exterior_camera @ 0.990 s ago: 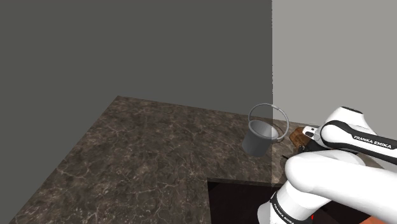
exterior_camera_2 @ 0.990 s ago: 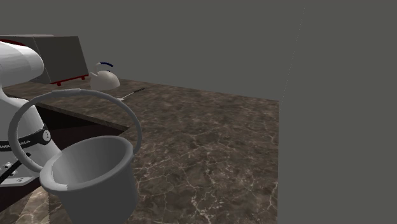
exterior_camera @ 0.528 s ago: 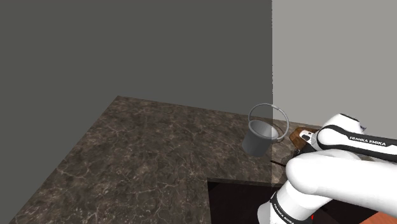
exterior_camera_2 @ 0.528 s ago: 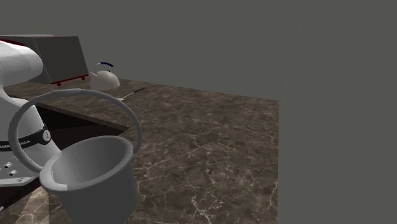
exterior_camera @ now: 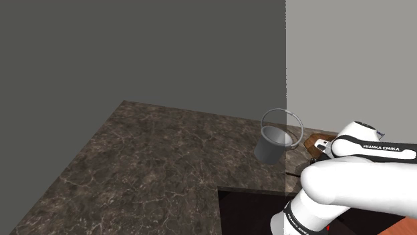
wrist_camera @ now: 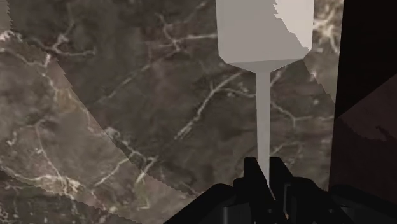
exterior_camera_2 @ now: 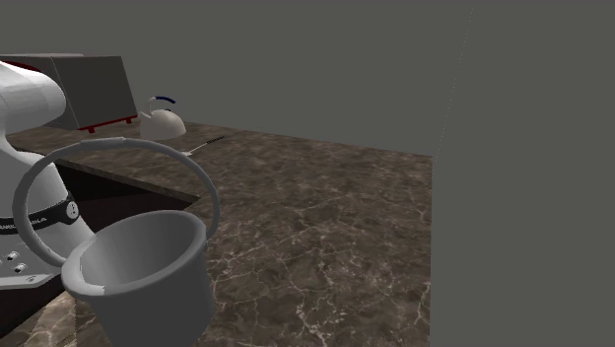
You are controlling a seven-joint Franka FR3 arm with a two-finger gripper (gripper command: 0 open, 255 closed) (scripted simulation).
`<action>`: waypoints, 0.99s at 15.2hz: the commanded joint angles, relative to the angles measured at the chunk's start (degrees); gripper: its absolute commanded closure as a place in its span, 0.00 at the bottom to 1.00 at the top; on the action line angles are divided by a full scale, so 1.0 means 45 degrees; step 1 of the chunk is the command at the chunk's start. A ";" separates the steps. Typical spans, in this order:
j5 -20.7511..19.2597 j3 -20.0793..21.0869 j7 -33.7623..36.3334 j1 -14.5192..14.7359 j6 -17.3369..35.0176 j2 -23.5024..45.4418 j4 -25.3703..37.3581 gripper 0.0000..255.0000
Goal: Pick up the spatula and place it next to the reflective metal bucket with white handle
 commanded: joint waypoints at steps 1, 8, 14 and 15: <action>-0.0553 0.0073 -0.0089 -0.0089 0.0131 0.0172 -0.0341 1.00; 0.0181 0.1025 -0.0475 -0.0716 -0.0295 -0.0087 -0.0394 0.00; 0.1568 0.2949 -0.1020 -0.1700 -0.2080 -0.1482 -0.0267 0.00; 0.1568 0.2948 -0.1020 -0.1698 -0.2080 -0.1481 -0.0267 0.00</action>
